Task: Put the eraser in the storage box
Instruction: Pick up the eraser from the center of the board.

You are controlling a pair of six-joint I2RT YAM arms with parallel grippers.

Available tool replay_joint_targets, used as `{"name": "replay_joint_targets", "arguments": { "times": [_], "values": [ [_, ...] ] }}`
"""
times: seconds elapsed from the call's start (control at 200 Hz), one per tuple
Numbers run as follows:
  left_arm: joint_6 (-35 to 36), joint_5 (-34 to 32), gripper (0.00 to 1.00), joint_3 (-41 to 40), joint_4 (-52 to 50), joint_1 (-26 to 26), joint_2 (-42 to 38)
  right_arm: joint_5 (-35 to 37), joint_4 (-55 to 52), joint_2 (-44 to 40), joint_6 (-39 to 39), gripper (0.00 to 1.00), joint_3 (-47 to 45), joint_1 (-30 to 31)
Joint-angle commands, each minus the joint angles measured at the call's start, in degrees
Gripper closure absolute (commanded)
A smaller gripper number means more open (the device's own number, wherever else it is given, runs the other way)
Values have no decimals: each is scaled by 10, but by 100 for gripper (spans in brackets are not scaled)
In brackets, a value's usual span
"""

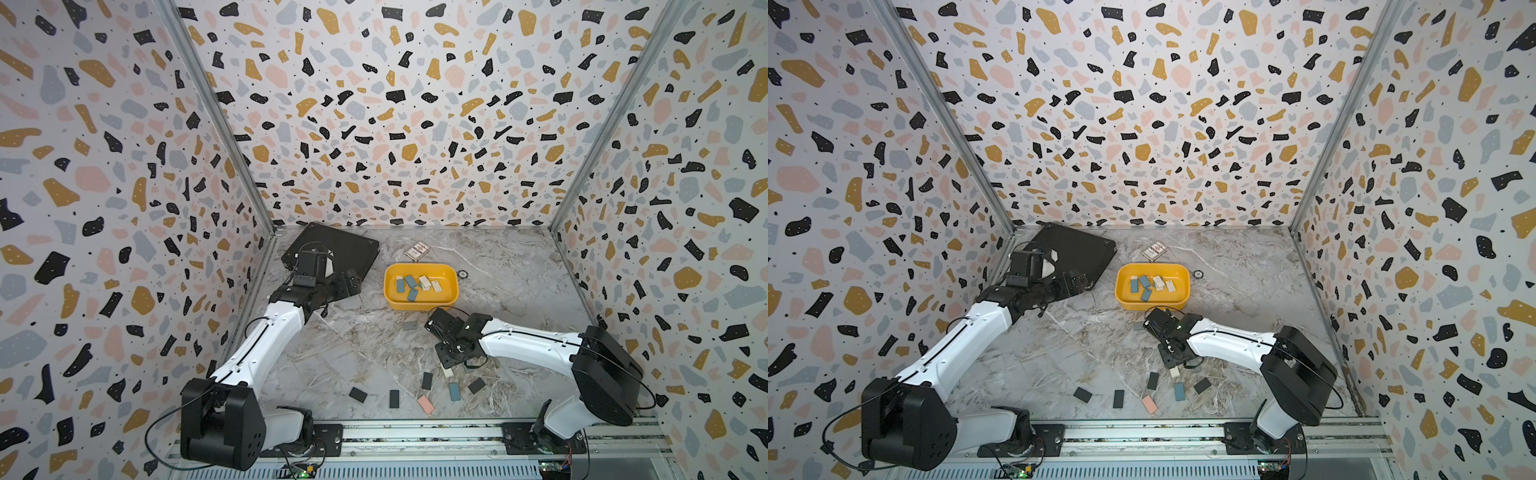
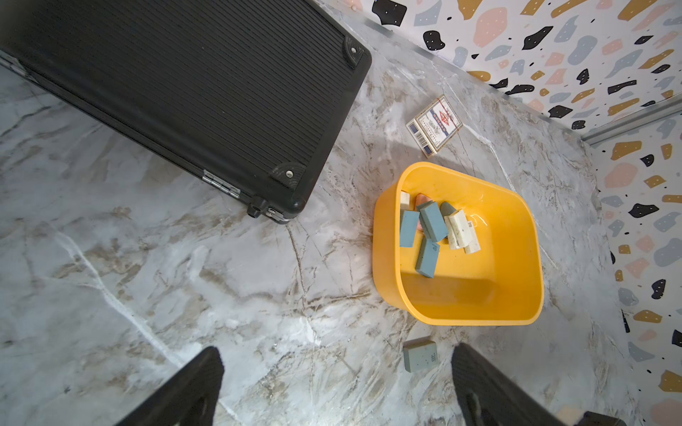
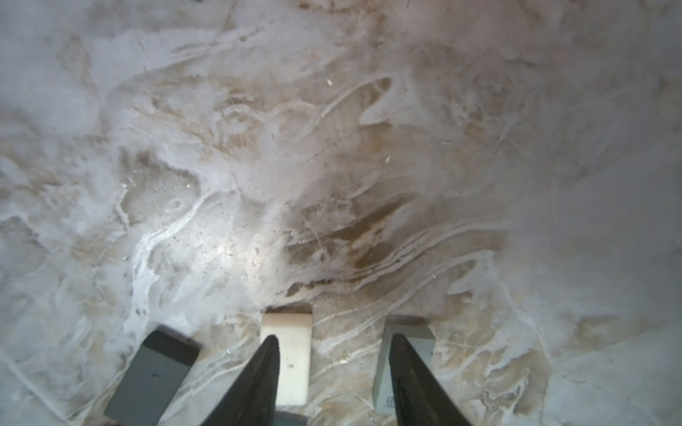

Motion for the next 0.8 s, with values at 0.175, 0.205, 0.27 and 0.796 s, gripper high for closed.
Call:
{"name": "replay_joint_targets", "arguments": {
  "times": [0.175,0.205,0.27,0.796],
  "values": [
    [0,1,3,-1,14,2,-14,-11,-10,-13,27,49,-11,31],
    [-1,1,3,-1,14,2,-14,-12,-11,-13,28,49,-11,33],
    [-1,1,3,-1,14,2,-14,-14,-9,-11,32,49,-15,36],
    [1,-3,3,-4,11,2,-17,-41,26,33,36,52,-22,38]
  ]
}}
